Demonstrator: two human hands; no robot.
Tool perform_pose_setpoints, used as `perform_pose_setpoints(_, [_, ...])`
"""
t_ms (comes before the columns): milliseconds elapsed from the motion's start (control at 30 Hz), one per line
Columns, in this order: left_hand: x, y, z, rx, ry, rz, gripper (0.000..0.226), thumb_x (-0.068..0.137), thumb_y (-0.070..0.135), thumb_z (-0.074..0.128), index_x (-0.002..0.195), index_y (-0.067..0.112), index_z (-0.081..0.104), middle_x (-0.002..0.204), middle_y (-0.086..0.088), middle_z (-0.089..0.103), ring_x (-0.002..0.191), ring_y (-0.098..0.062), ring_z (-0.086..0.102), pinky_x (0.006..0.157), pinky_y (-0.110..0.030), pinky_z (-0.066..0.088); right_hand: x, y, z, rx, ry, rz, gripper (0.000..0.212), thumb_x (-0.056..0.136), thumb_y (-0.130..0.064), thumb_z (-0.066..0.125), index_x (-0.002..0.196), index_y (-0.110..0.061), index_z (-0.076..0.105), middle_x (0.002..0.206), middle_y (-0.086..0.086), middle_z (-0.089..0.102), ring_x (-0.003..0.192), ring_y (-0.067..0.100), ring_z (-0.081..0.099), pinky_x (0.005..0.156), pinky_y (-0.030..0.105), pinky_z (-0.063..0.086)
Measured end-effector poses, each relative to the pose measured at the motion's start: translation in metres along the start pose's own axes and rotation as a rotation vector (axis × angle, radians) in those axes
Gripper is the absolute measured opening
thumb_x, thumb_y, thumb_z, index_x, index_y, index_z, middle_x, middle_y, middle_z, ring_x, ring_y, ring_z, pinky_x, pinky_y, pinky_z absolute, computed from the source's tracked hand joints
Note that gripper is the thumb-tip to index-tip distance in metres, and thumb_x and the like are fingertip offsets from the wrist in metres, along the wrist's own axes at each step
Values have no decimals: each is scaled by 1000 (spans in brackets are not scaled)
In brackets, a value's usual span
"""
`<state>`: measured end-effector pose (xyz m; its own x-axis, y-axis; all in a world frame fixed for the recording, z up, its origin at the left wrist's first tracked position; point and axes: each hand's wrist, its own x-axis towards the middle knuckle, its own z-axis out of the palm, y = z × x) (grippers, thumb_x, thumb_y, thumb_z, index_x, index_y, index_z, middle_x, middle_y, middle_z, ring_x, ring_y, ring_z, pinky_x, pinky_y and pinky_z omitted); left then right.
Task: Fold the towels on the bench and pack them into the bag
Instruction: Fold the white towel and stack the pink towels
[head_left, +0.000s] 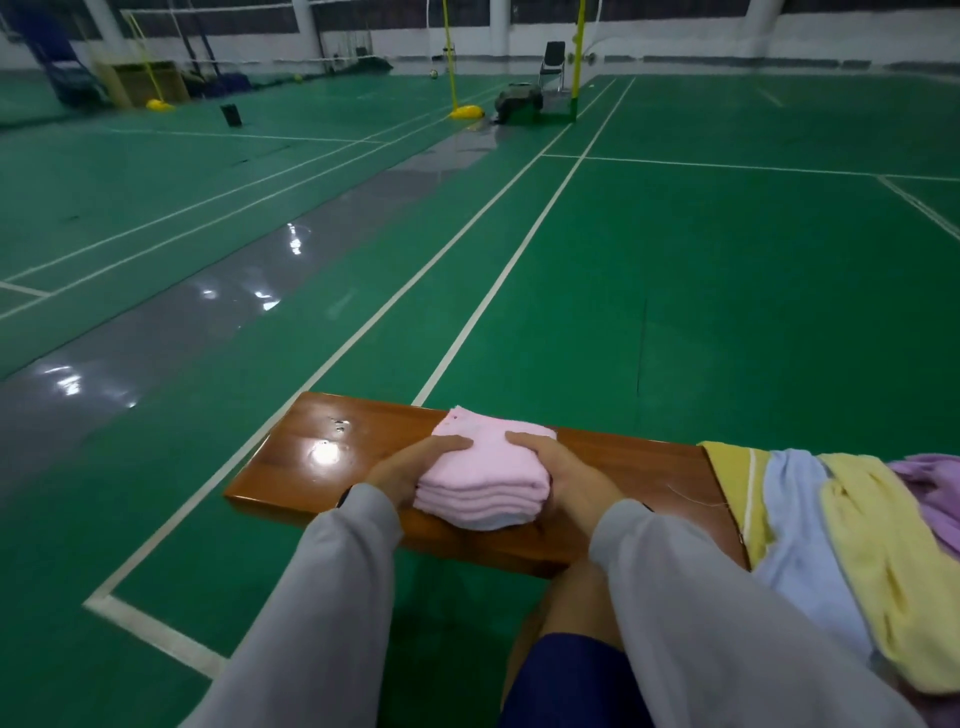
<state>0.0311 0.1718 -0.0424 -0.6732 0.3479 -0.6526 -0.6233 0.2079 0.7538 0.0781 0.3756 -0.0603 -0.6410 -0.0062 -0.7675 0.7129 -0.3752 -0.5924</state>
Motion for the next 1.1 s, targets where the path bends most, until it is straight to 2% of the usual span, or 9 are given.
perform_pose_setpoints(100, [-33,11,-4,-64,-29,117,50,91,35,74,125,1,65,117,-21,72,115,-37,67,104,-43,52,-25,-2,21,72,-51,-132,77,66,-38,88,126,4,62,112,27,71,102,41,70,88,46,58])
perform_pose_setpoints(167, [-55,19,-13,-86,-26,192,52,92,33,73,130,-1,62,122,-21,71,119,-37,66,108,-44,49,-46,-9,39,44,-72,-218,63,79,-37,80,122,6,63,106,27,73,97,39,70,80,41,59])
perform_pose_setpoints(333, [-109,17,-39,-107,56,364,33,95,27,69,119,3,66,109,-15,76,104,-32,72,98,-42,55,-80,-20,81,-118,-149,-317,43,85,-32,78,109,3,67,95,20,76,92,33,72,83,39,59])
perform_pose_setpoints(433, [-127,-4,-70,-150,93,434,51,92,31,73,133,4,61,120,-17,73,114,-35,68,106,-49,50,-90,-12,115,-259,-174,-310,48,84,-32,79,115,3,65,97,19,76,95,34,72,81,39,59])
perform_pose_setpoints(533, [-148,-37,-106,-181,137,383,64,87,39,76,139,7,57,129,-18,68,121,-36,65,111,-51,46,-89,8,156,-386,-208,-249,49,84,-30,78,116,3,64,91,19,77,88,33,72,71,34,57])
perform_pose_setpoints(667, [-177,-88,-154,-248,218,354,52,98,40,63,137,7,58,130,-14,69,122,-29,65,109,-42,47,-84,50,212,-493,-242,-204,50,81,-32,80,116,-1,64,97,18,75,91,35,71,85,42,58])
perform_pose_setpoints(867, [-217,-159,-220,-213,332,169,67,87,55,74,136,12,59,126,-13,71,120,-30,66,112,-48,45,-70,121,272,-612,-336,-140,31,86,-24,77,102,-4,60,94,14,69,86,29,67,96,43,55])
perform_pose_setpoints(1033, [-232,-200,-238,-227,381,30,57,91,52,68,130,11,61,119,-12,74,112,-28,70,96,-38,56,-40,165,299,-673,-376,-33,46,85,-34,77,117,-7,58,97,11,64,86,27,62,68,35,49])
perform_pose_setpoints(1100, [-227,-217,-242,-262,400,40,52,93,46,68,132,13,61,119,-11,74,111,-28,71,92,-38,58,-23,180,305,-669,-391,29,48,88,-35,74,121,-6,55,98,12,63,85,28,60,69,35,46])
